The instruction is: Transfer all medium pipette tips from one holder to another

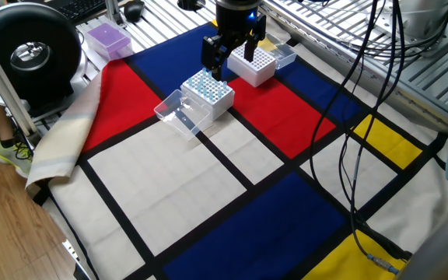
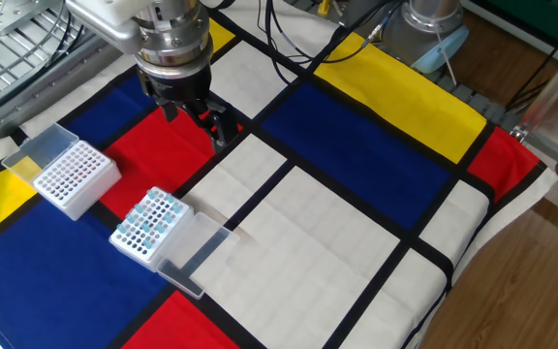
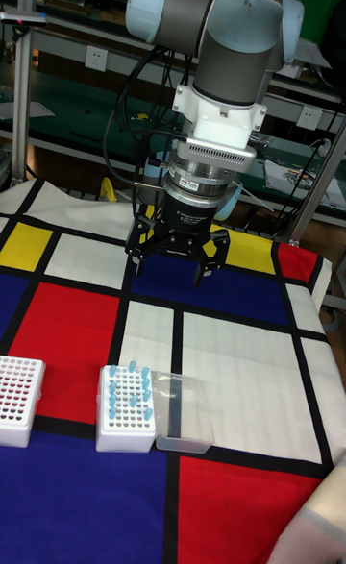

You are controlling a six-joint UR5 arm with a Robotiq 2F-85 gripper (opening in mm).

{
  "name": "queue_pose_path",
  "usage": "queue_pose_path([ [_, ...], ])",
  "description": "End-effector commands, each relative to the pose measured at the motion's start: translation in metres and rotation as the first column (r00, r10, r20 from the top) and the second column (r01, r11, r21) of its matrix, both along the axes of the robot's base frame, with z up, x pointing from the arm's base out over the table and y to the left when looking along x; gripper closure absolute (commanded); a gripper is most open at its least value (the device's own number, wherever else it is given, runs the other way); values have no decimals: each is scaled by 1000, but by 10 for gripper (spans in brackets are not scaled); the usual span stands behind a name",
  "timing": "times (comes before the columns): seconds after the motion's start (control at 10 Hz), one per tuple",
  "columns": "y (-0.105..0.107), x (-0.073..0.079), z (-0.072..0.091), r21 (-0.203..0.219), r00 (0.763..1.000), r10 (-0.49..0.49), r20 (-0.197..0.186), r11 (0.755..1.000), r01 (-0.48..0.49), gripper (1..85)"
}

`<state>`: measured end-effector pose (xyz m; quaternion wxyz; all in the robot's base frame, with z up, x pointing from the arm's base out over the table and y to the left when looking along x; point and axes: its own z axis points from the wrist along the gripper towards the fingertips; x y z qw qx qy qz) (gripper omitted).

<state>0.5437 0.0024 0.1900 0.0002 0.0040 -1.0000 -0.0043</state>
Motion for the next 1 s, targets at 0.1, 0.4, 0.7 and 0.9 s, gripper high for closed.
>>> queue_pose_path([
  [0.1,13,-32,1,3,971,-205,-124,978,207,847],
  [0.4,13,-31,1,-2,966,-231,-119,973,232,847],
  [0.7,9,-30,1,-23,969,-223,-106,975,222,847],
  [0.9,8,-30,0,-22,969,-223,-105,975,222,847],
])
